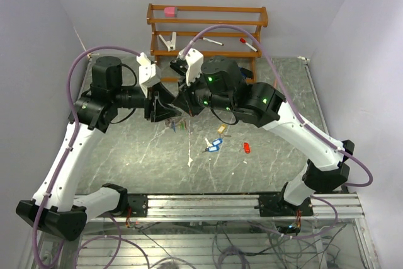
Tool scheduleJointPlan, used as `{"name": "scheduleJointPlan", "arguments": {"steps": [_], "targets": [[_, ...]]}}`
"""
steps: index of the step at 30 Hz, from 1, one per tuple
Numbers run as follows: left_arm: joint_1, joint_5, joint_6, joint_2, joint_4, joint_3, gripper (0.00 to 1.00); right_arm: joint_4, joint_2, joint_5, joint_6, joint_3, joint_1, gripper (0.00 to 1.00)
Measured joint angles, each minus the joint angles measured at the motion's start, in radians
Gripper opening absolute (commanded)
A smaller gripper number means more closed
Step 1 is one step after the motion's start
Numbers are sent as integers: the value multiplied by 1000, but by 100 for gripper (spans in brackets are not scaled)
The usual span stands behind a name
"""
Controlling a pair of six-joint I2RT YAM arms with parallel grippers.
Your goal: Put the keys on the keyring
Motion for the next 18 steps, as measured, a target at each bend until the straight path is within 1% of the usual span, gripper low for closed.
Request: {"name": "scheduleJointPlan", "arguments": {"steps": [3, 10, 13, 15, 18], "targets": [[0, 21, 11, -5, 3, 0, 50, 0, 0, 0, 0, 0, 0, 0], [0, 46, 30, -13, 10, -3, 45, 10, -8, -7, 0, -8, 0, 0], [0, 51, 30, -19, 17, -13, 41, 17, -19, -11, 1, -19, 0, 0], [0, 54, 30, -20, 20, -19, 40, 20, -26, -11, 1, -21, 0, 0], [0, 55, 31, -20, 32, -30, 33, 23, -34, -11, 0, -25, 0, 0]]}}
